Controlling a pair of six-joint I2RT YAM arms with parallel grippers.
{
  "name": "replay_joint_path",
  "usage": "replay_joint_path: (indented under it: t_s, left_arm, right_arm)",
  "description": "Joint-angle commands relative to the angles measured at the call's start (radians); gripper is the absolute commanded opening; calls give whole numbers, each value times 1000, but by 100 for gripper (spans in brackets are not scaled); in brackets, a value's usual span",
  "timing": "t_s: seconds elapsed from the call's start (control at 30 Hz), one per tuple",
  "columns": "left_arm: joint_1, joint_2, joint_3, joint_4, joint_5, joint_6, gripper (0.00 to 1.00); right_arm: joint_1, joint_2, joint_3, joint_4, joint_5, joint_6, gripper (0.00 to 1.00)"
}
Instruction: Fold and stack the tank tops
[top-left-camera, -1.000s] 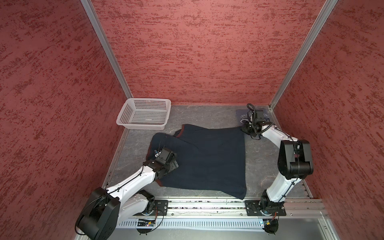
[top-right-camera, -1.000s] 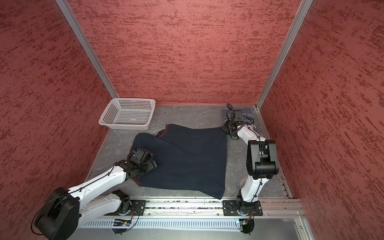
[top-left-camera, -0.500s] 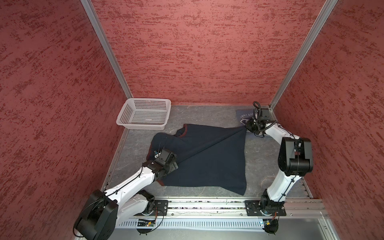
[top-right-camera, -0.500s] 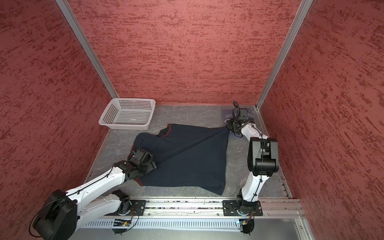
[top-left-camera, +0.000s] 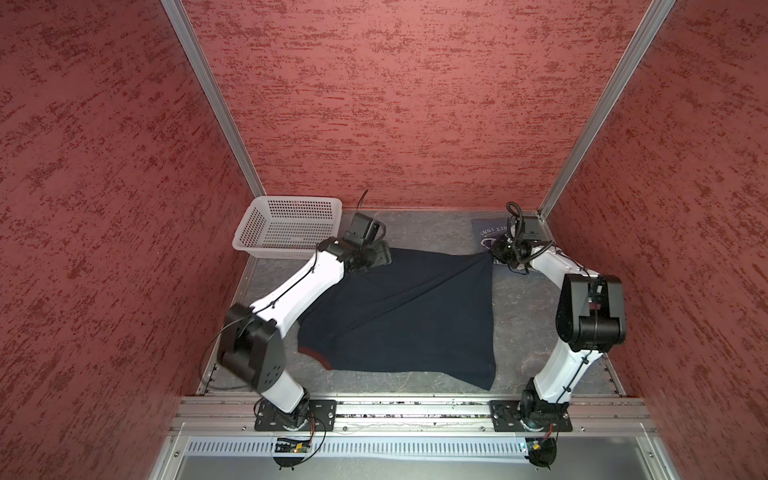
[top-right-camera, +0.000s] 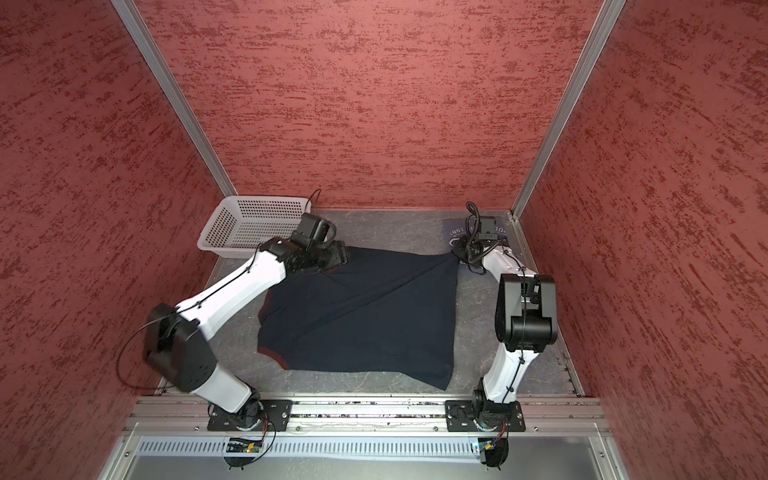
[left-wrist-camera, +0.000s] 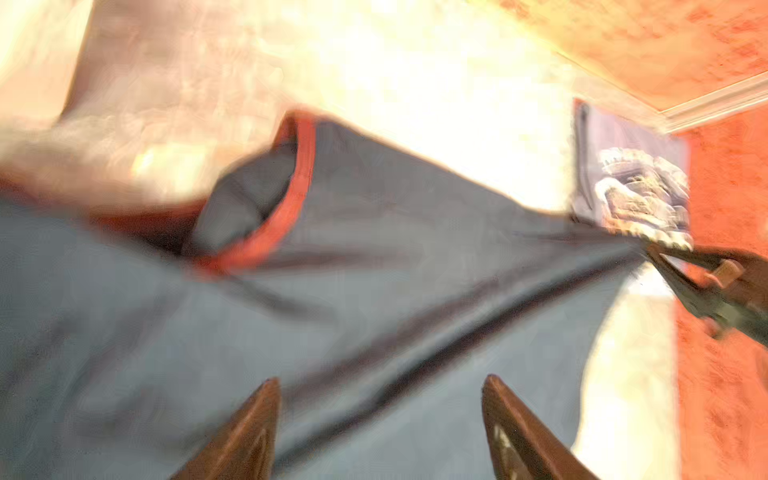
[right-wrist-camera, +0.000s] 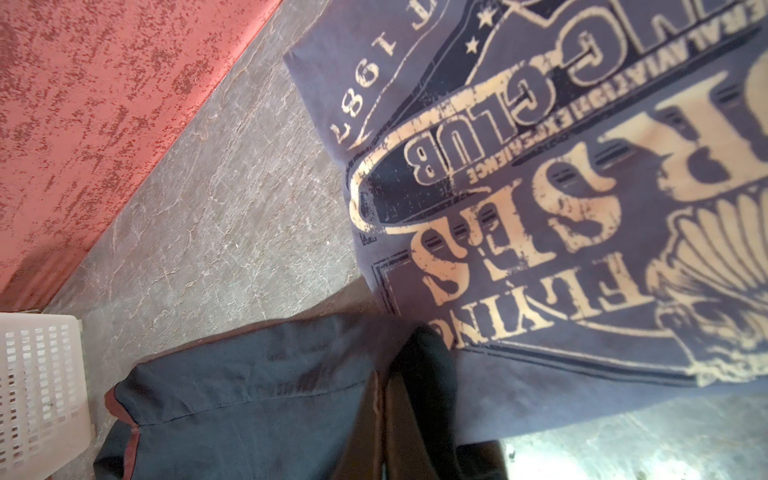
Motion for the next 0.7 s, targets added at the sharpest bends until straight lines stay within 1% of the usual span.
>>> replay_joint_path:
  t_s: [0.0, 0.07, 0.13, 0.23, 0.37, 0.53, 0.67]
  left_arm:
    - [45, 174, 151, -109, 11, 97, 72]
    - [64, 269, 231, -136, 18, 114, 70]
    - [80, 352, 305, -173, 13, 122, 70]
    - [93, 424, 371, -202, 7, 137, 69]
    - [101, 483, 404, -209, 53, 138, 66]
    - [104, 534, 414, -196, 83, 134, 64]
    - [105, 573, 438, -213, 67, 124, 64]
  right_arm:
    - [-7, -35, -10, 24, -3, -9, 0]
    - [-8, -39, -10, 22, -3, -9, 0]
    - [-8, -41, -10, 23, -2, -10, 0]
    - [-8, -41, -10, 24, -2, -10, 0]
    - [-8, -34, -11, 26, 0, -7, 0]
    - [-7, -35, -12, 28, 4, -6, 0]
    - [-7, -37, -13, 27, 5, -4, 0]
